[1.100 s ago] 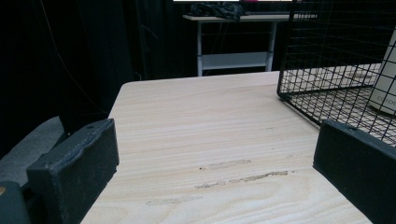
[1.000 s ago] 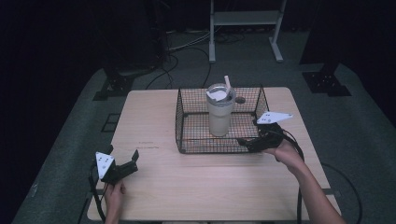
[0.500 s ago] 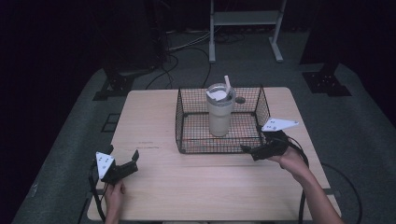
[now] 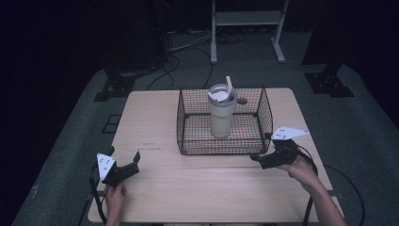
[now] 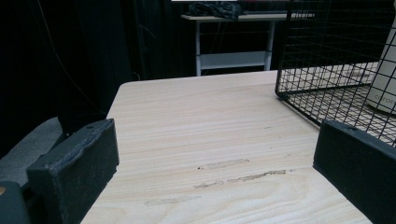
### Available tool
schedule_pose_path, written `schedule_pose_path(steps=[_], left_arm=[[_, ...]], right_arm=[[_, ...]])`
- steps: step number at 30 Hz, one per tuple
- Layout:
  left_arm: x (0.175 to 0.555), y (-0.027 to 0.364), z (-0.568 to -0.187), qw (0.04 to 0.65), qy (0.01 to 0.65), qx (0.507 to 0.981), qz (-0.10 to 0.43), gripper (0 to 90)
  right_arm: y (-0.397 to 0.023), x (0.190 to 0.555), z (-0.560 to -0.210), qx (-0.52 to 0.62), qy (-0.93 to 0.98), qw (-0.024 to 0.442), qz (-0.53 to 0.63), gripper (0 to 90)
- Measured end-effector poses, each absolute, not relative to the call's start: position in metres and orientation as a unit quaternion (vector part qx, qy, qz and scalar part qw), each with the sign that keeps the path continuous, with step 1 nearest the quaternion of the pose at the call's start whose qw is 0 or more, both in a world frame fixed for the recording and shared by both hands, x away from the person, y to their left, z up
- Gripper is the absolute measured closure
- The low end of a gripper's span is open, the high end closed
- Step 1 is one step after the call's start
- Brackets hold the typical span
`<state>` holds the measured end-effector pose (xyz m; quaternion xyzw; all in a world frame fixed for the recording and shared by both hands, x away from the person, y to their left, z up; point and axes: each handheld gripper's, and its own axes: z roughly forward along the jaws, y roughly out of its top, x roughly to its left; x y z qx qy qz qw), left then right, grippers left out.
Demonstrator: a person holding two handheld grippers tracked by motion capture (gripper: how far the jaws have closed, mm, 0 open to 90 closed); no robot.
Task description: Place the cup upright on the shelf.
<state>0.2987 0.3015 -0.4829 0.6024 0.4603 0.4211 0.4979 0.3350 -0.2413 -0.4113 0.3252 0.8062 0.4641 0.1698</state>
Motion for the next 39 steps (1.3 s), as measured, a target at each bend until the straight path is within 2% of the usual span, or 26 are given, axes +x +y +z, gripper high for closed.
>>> schedule_pose_path(steps=[39], left_arm=[[0.299,0.300,-0.483,0.496,0.459,0.604,0.422,0.0]], right_arm=[[-0.304,0.299,-0.441,0.385,0.780,0.185,0.458,0.0]])
